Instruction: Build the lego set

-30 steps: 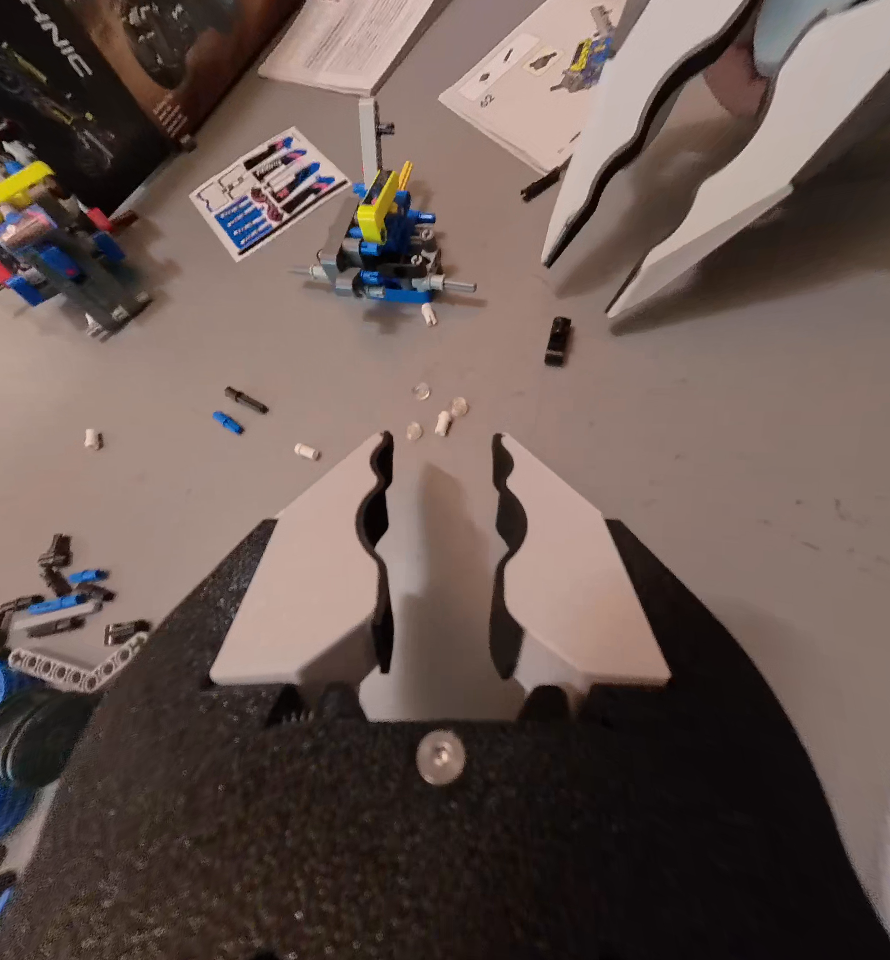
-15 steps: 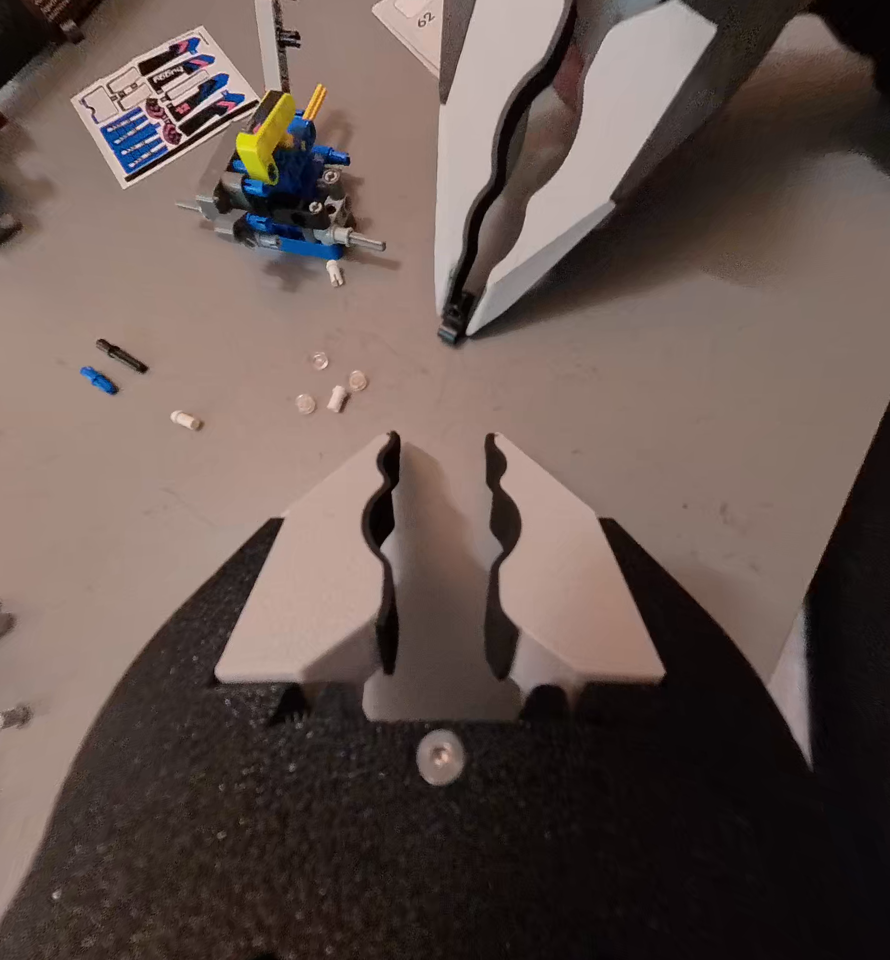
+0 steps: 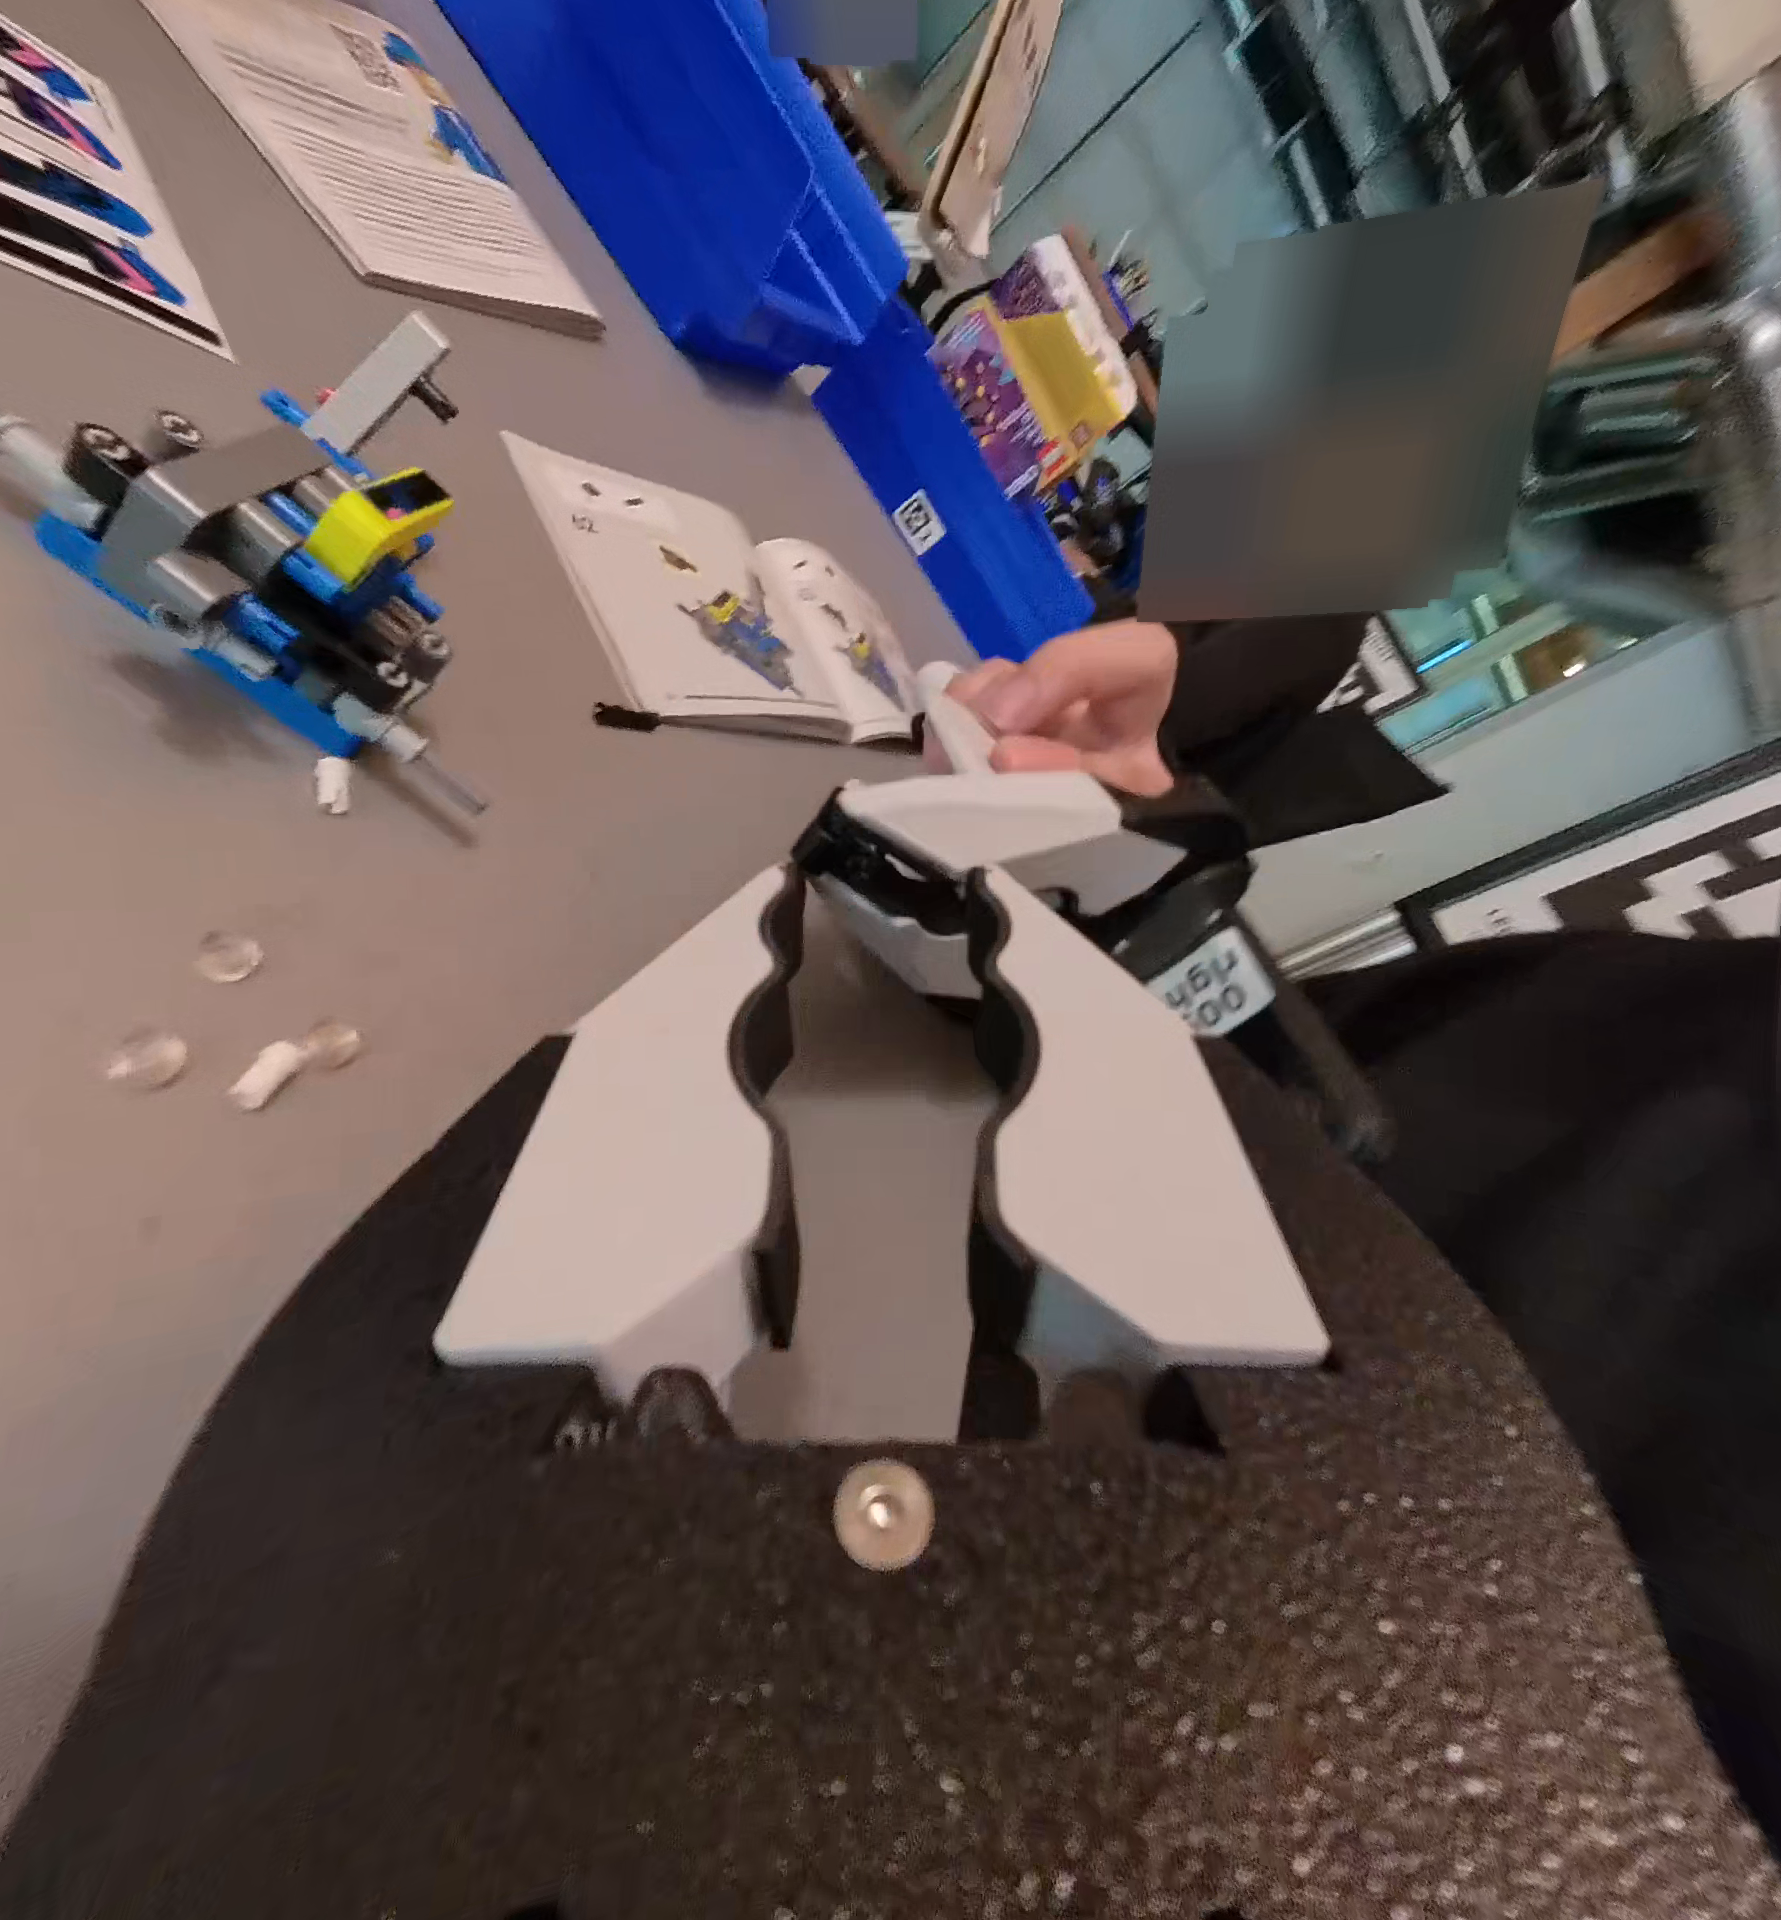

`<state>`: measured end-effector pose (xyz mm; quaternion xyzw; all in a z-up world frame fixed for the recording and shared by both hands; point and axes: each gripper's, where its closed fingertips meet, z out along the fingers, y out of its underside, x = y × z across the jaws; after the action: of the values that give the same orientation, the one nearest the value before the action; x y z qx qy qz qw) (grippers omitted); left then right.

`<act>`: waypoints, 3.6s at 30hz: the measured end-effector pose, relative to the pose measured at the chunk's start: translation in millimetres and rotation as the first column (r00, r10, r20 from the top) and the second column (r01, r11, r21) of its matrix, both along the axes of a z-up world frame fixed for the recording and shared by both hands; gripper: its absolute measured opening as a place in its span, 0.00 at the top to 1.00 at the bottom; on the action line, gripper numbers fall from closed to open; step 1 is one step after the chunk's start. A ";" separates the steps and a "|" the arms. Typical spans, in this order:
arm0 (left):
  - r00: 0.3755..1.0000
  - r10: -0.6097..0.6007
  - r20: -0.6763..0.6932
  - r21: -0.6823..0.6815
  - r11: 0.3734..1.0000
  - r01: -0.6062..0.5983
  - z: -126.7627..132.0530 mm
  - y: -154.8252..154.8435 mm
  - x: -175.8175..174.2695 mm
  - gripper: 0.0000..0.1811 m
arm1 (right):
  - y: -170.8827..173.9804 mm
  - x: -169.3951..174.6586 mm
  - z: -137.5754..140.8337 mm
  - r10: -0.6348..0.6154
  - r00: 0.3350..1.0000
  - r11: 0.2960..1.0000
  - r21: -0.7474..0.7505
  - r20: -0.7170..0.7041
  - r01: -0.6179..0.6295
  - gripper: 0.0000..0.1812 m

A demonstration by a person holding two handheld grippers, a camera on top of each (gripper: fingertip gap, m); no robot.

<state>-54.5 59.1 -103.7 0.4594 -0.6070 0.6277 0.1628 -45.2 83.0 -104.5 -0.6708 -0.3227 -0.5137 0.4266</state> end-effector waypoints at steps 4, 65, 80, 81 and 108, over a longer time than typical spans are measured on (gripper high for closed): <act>0.998 -0.035 -0.045 -0.145 0.989 0.028 12.8 -6.6 0.2 0.85 | -4.5 0.7 13.4 -0.035 0.987 0.998 0.057 0.157 0.026 0.97; 0.780 0.026 0.626 0.063 0.994 -0.085 41.3 9.3 3.9 0.97 | -7.7 -4.3 45.9 0.539 0.069 0.842 0.537 -0.839 -0.047 0.93; 0.817 -0.046 0.575 0.692 0.561 -0.455 -13.7 138.6 32.7 0.76 | -65.8 79.2 47.5 0.512 0.091 0.837 0.520 -0.854 0.171 0.97; 0.828 -0.072 0.557 0.705 0.568 -0.425 -18.3 132.9 30.8 0.79 | -66.5 79.9 45.6 0.515 0.086 0.836 0.521 -0.853 0.173 0.97; 0.656 -0.753 0.051 0.999 0.028 -0.045 -56.7 133.5 110.0 0.85 | -71.7 79.8 60.3 0.584 0.114 0.785 0.595 -0.804 0.172 0.97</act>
<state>55.5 192.6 -160.4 0.0390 -0.9709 0.1149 -0.2064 34.6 11.3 -44.2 -0.6214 0.1038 0.0519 0.7748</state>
